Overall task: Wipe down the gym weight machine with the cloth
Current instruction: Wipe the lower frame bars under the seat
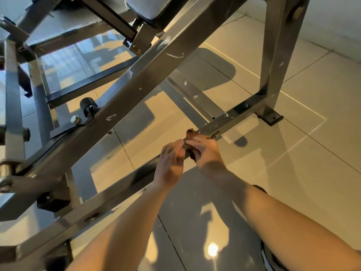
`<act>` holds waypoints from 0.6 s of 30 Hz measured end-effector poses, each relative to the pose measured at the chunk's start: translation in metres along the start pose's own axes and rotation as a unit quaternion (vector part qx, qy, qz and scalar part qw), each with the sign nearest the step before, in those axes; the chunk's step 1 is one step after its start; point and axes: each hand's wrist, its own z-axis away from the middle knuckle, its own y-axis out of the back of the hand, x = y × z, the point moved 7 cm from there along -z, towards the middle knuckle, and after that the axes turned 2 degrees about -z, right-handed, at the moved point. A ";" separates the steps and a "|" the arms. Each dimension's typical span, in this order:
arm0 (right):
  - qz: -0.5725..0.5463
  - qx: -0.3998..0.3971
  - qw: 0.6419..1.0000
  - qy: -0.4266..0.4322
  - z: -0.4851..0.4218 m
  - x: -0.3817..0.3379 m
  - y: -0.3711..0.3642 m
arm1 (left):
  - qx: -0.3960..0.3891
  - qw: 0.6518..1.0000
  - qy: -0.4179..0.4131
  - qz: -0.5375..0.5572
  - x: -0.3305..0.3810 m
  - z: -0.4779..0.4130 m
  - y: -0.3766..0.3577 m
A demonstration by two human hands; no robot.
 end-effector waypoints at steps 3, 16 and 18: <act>0.047 -0.020 0.998 0.027 -0.011 0.005 0.011 | 0.014 1.000 -0.006 -0.011 0.000 -0.001 0.000; 0.047 -0.038 0.998 0.003 -0.010 0.000 -0.002 | 0.032 0.999 -0.032 0.006 -0.003 0.001 0.001; 0.099 -0.005 0.995 -0.002 -0.025 0.016 0.017 | 0.034 0.999 -0.035 0.002 -0.004 0.001 0.001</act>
